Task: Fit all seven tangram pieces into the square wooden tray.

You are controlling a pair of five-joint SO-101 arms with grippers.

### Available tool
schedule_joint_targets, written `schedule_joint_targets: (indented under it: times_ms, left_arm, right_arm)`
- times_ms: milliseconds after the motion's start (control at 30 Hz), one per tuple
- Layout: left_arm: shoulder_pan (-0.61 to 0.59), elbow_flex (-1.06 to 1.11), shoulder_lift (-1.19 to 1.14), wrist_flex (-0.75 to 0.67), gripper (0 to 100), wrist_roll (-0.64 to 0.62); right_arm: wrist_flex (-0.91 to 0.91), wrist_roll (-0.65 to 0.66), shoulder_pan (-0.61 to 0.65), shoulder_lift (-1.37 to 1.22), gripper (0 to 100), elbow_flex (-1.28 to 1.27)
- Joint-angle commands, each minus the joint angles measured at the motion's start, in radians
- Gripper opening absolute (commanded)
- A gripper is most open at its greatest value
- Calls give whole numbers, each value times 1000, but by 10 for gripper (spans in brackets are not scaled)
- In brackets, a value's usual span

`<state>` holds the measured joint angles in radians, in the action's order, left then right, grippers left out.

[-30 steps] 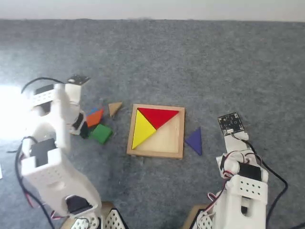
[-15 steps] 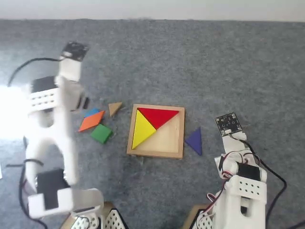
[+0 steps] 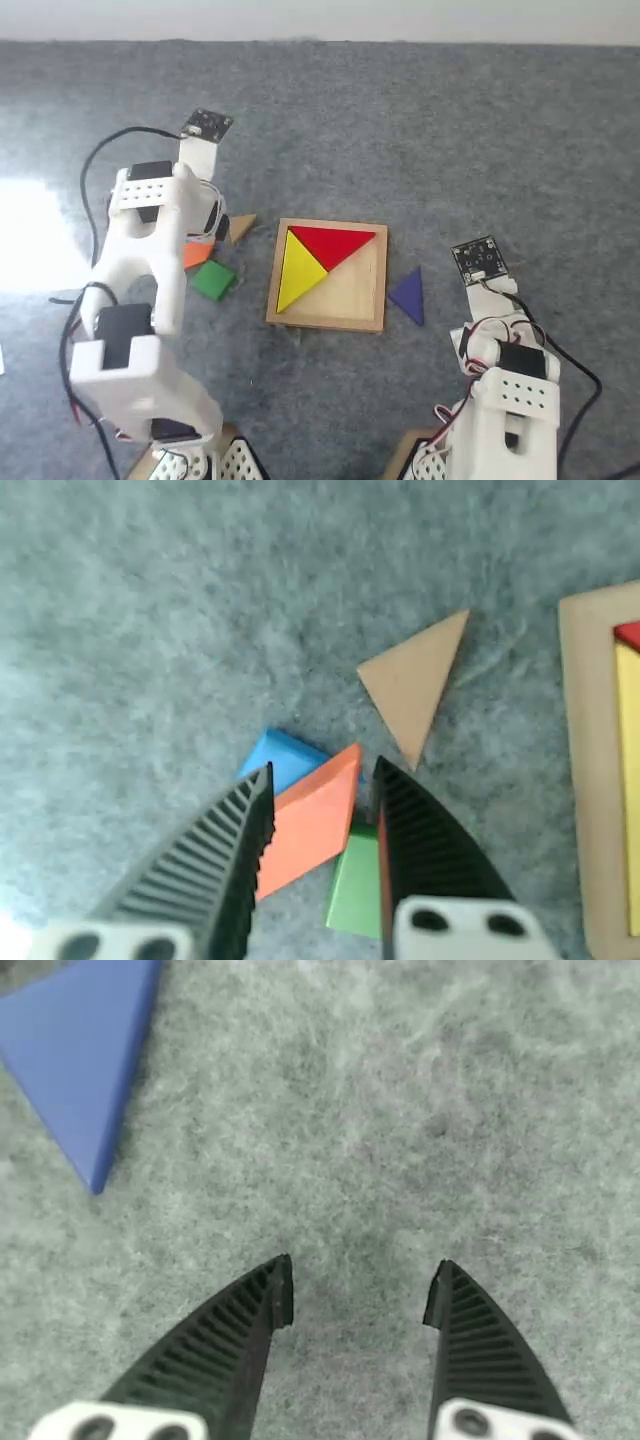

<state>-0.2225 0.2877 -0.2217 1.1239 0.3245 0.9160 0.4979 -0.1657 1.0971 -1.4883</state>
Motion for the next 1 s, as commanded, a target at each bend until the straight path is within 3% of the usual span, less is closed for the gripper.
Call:
schedule_joint_targets:
  times_ms: [0,267,467,700,967]
  left_arm:
    - [-29,-5,-31,-17,155,11]
    - [-216,-5,-31,-8,132,132]
    - [-318,-5,26,110,130,227]
    - [-382,-4,115,261,130,204]
    - [-448,30,272,258,133,147]
  right_arm:
    - [-22,14,5,-1,216,8]
    - [-22,14,5,-1,216,6]
    - [-22,14,7,-1,216,6]
    - [-22,14,7,-1,216,6]
    - [-22,14,8,-1,216,6]
